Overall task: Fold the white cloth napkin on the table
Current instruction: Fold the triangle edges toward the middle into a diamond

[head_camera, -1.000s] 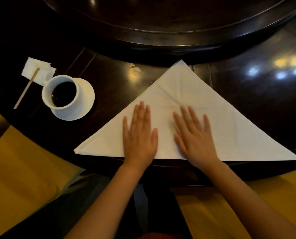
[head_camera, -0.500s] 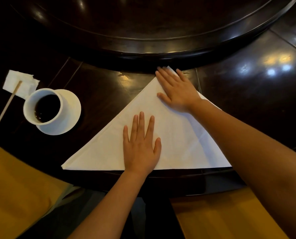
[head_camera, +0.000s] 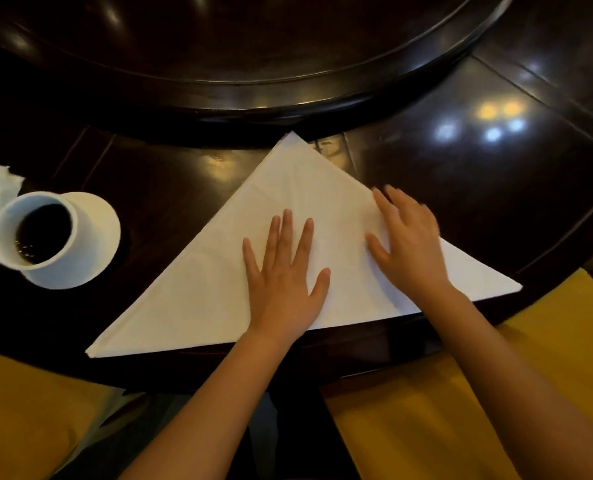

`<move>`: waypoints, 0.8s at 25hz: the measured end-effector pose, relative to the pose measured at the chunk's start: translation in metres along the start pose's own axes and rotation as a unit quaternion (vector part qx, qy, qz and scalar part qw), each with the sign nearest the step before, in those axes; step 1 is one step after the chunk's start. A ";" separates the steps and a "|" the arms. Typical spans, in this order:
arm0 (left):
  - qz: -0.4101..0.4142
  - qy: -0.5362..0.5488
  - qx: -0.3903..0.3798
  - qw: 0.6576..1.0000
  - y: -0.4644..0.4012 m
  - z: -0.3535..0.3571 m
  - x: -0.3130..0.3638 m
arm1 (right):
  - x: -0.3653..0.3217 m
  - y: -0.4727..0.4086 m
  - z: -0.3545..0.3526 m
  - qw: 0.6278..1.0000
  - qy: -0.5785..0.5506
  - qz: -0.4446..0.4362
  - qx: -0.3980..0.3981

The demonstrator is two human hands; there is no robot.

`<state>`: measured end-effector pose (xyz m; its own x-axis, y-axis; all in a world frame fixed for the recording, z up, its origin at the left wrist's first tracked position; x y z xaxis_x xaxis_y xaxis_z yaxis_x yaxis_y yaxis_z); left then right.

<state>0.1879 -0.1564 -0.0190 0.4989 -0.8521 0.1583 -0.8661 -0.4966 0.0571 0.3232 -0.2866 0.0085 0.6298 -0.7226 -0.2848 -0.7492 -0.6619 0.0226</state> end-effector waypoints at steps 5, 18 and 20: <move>0.094 -0.047 -0.046 0.993 -0.006 0.012 0.027 | 0.081 0.081 -0.036 0.977 0.084 0.194 -0.010; 0.118 -0.060 -0.039 0.990 0.009 0.017 0.014 | 0.106 0.094 -0.069 0.932 -0.139 0.320 -0.100; 0.122 -0.056 -0.041 0.990 0.010 0.017 0.011 | 0.098 0.091 -0.084 0.929 -0.228 0.285 -0.067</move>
<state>0.1855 -0.1739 -0.0336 0.2710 -0.9602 0.0680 -0.9584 -0.2626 0.1120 0.3339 -0.4338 0.0628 -0.0355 -0.8242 -0.5652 -0.8827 -0.2393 0.4044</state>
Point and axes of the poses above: each hand's wrist, its own y-axis away from the middle knuckle, its own z-axis out of the palm, x = y × z, the point moved 1 cm from there along -y, towards the middle knuckle, and after that the axes turned 3 degrees about -z, right-handed, at the moved point
